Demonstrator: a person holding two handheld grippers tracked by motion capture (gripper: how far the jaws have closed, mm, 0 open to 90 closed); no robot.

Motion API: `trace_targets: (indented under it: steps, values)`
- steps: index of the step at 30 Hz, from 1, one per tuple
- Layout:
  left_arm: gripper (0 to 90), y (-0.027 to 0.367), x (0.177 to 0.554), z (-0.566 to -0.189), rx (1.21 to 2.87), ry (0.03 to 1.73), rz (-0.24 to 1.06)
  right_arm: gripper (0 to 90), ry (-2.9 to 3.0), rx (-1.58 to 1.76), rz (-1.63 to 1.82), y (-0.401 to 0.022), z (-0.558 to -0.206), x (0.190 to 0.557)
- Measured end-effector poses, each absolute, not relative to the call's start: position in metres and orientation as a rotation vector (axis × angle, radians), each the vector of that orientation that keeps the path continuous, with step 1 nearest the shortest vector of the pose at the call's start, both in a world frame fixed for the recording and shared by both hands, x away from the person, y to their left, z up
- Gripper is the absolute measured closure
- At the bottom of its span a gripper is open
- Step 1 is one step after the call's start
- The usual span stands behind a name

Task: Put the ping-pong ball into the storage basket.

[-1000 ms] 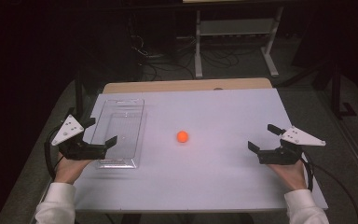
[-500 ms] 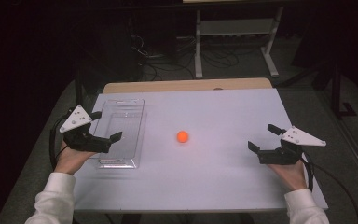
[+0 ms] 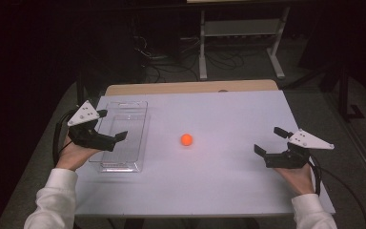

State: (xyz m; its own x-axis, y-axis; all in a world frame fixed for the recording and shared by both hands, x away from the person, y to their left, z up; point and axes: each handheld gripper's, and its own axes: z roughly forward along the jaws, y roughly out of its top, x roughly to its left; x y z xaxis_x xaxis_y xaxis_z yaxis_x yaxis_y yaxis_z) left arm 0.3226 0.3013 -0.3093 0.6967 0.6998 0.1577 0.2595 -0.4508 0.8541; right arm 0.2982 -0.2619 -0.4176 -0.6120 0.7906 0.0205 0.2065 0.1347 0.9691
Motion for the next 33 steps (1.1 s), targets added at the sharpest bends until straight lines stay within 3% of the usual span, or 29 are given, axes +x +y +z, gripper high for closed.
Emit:
trace_targets:
  steps: [33]
  values:
    - [0.0, 0.262, 0.352, -0.293, 2.188, 0.643, 0.603, 0.0, 1.912, 0.968, 1.509, -0.264, -0.419, 0.299]
